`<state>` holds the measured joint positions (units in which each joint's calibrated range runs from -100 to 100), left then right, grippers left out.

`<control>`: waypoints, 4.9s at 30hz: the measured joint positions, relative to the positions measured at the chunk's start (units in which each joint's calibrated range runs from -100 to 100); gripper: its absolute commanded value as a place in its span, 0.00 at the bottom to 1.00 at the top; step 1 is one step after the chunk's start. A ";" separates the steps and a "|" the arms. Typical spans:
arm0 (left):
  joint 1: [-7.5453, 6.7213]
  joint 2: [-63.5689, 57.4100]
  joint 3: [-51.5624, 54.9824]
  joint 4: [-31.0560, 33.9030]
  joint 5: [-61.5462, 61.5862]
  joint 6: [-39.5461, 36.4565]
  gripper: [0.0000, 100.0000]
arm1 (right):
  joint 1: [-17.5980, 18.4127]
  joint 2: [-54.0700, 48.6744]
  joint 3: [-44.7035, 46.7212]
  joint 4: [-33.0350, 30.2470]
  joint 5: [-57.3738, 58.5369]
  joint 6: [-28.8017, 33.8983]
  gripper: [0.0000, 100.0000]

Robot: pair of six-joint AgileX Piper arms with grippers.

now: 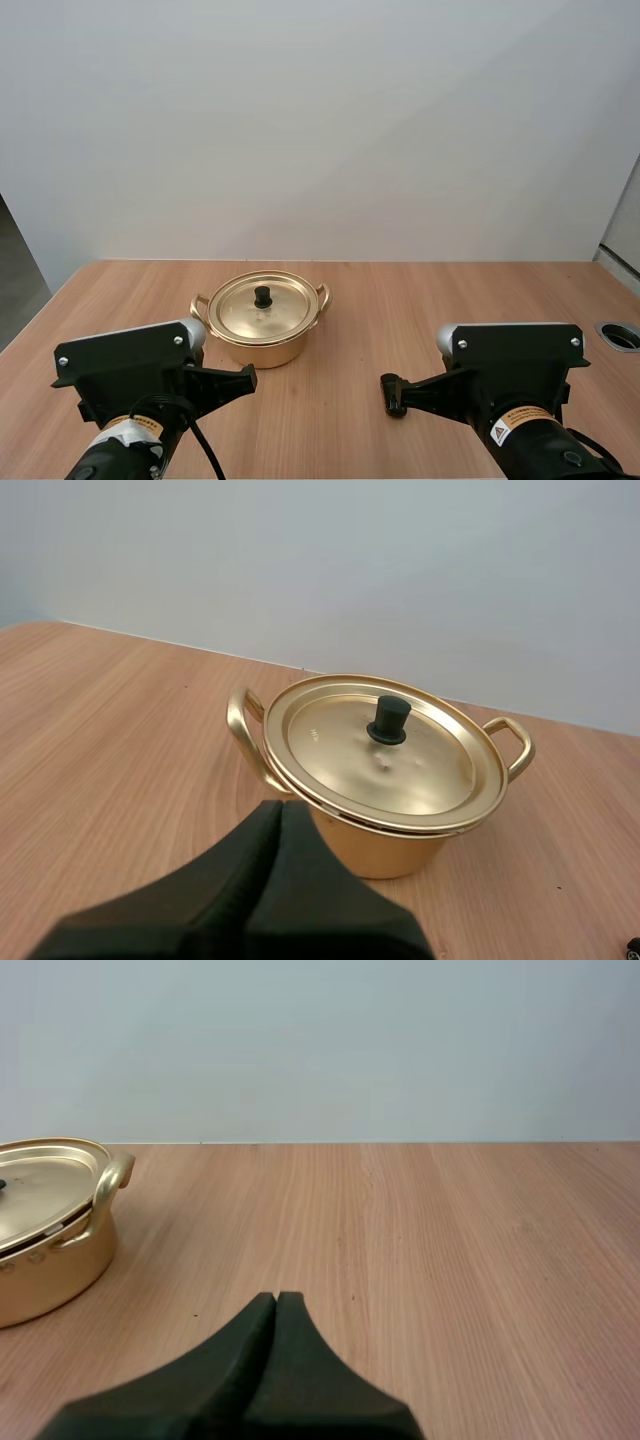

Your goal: Open the pot, put the car inside, and close it

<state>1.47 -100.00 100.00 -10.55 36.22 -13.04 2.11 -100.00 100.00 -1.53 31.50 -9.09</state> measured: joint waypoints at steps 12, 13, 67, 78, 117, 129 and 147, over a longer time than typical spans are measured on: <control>0.00 0.00 0.00 0.00 0.00 0.00 0.00 | 0.00 0.00 0.00 0.00 0.00 0.00 0.00; 0.00 0.00 0.00 0.00 0.00 0.00 0.00 | 0.00 0.00 0.00 0.00 0.00 0.00 0.00; 0.00 0.00 0.00 -8.37 -16.19 1.00 0.00 | -0.10 0.00 0.00 9.92 -1.31 -0.29 0.00; 0.09 0.00 -17.66 2.10 -21.42 16.20 0.00 | -2.94 0.00 -13.61 -7.77 -2.30 -0.19 0.00; 1.66 49.83 -58.94 -19.62 33.33 38.23 0.90 | -2.94 6.46 -27.91 13.61 33.19 -30.06 0.00; 1.58 72.98 -62.77 -21.62 40.05 38.09 0.89 | -3.76 6.46 -27.91 13.69 33.19 -30.06 0.00; 1.58 93.06 -65.66 -20.34 41.69 38.53 0.88 | -4.97 6.46 -27.91 13.69 33.19 -30.06 0.00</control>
<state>3.05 -6.94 34.34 -30.88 77.91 25.48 -2.85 -93.54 72.09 12.15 64.69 -39.15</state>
